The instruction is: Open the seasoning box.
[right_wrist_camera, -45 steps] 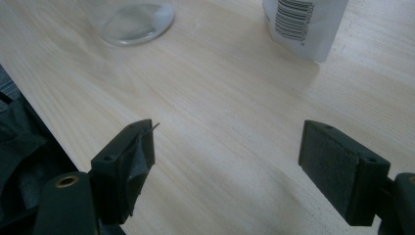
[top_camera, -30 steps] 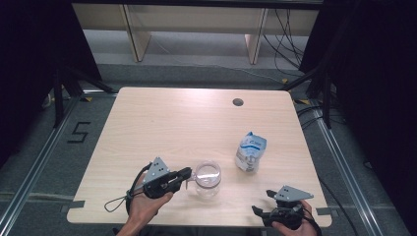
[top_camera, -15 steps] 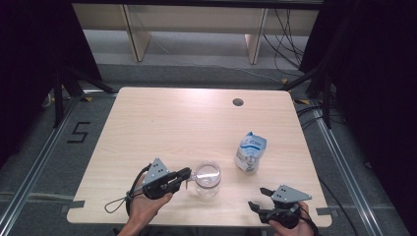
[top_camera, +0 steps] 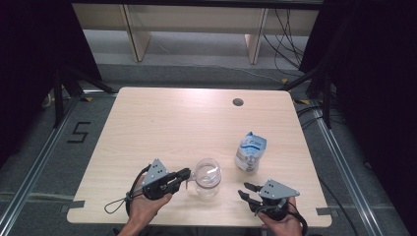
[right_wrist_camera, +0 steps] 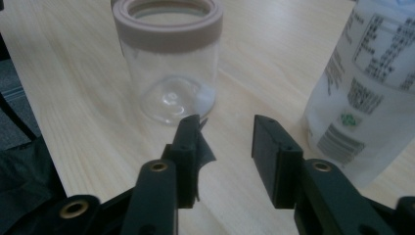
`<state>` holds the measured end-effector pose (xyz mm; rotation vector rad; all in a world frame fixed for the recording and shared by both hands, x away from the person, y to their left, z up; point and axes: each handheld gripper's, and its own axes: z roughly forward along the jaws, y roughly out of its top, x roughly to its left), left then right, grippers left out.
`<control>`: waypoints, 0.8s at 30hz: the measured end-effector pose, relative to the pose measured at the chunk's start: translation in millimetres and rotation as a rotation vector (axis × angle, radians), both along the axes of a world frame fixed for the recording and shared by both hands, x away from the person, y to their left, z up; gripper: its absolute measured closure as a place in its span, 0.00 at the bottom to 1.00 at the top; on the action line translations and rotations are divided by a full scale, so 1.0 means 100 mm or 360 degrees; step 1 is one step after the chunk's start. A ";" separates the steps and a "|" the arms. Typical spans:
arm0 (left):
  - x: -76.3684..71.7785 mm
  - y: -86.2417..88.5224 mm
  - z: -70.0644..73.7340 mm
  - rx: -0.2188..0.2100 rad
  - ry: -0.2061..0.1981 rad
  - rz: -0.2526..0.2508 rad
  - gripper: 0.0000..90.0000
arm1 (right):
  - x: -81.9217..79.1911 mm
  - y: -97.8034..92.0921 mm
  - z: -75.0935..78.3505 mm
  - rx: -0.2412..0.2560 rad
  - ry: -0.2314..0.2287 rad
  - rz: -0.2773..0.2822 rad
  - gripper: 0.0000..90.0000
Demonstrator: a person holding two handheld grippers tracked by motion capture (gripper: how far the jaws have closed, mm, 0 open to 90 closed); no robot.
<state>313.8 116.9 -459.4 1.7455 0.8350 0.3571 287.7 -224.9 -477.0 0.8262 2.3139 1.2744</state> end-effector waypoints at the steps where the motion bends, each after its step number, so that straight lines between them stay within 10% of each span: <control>1: 0.00 0.01 0.00 0.0012 -0.0018 -0.0009 0.94 | 0.00 0.02 0.01 0.0006 -0.0019 -0.0009 0.77; 24: 0.01 0.01 -0.01 0.0002 -0.0028 -0.0019 0.94 | 0.27 0.46 0.19 0.0076 -0.0155 0.0134 0.94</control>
